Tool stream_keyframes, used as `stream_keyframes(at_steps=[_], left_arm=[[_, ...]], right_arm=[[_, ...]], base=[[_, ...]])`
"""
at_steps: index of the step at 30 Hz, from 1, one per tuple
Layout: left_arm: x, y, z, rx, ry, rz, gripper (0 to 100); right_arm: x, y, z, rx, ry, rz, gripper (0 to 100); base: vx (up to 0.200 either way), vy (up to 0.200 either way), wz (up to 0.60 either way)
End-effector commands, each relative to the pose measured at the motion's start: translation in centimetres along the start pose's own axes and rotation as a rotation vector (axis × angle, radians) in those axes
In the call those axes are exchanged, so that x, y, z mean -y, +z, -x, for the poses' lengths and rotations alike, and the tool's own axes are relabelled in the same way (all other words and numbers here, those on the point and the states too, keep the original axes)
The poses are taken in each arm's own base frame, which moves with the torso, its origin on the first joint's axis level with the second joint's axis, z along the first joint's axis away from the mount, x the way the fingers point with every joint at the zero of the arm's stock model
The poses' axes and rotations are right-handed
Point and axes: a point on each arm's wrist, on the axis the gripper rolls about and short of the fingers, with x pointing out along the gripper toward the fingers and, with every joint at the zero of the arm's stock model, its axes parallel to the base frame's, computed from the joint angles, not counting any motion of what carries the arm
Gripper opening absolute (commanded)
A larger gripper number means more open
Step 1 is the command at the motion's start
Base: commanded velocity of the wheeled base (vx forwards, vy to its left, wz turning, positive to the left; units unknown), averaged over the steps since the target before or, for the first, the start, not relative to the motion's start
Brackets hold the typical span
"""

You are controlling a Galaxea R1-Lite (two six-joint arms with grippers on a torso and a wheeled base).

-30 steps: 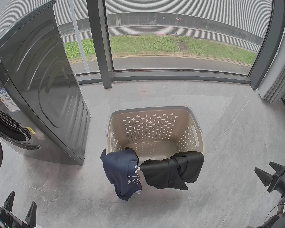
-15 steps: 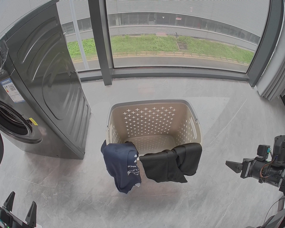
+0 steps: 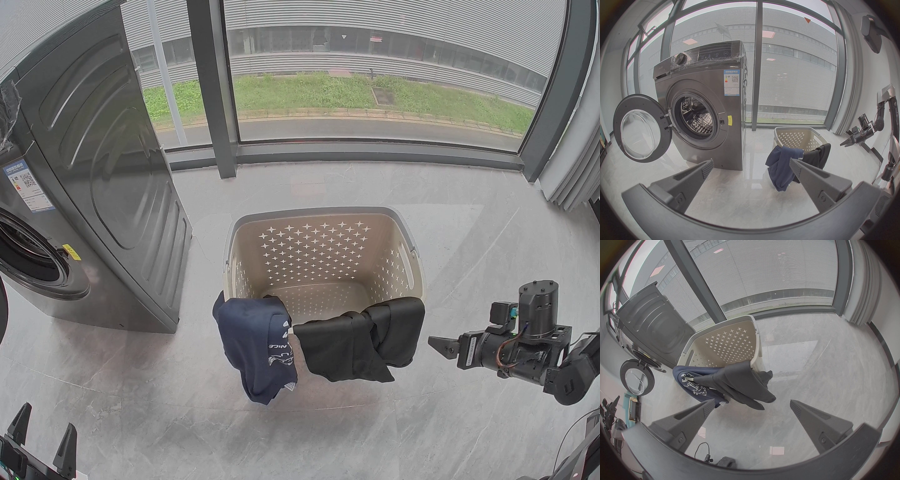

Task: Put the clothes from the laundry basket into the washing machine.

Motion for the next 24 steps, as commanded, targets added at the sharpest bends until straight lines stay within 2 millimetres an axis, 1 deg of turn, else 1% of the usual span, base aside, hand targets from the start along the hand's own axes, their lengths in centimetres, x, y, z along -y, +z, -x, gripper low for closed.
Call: stream_keyframes(at_steps=[1,6,7,13,16,17,24], left_arm=[[0.0,-0.5,-0.1,-0.009,0.001,0.0,100],[0.0,-0.5,-0.1,-0.009,0.001,0.0,100],[0.0,-0.5,-0.1,-0.009,0.001,0.0,100],[0.0,-0.5,-0.1,-0.009,0.001,0.0,100],[0.0,-0.5,-0.1,-0.009,0.001,0.0,100],[0.0,-0.5,-0.1,-0.009,0.001,0.0,100],[0.0,-0.5,-0.1,-0.009,0.001,0.0,100]], right_arm=[[-0.7,-1.0,-2.1,-0.042,0.014,0.017,100],[-1.0,-1.3,-3.9,-0.067,0.013,0.02,100],[-1.0,-1.2,-4.0,-0.066,0.014,0.02,100],[-1.2,-1.6,-6.7,-0.061,0.015,0.029,100],[-1.4,-1.6,-7.5,-0.061,0.019,0.031,100],[-1.7,-1.8,-8.0,-0.065,0.028,0.033,100],[-2.6,-1.9,-9.7,-0.064,0.044,0.045,100]], base=[[0.0,0.0,0.0],[0.0,0.0,0.0],[0.0,0.0,0.0],[0.0,0.0,0.0],[0.0,0.0,0.0],[0.0,0.0,0.0],[0.0,0.0,0.0]])
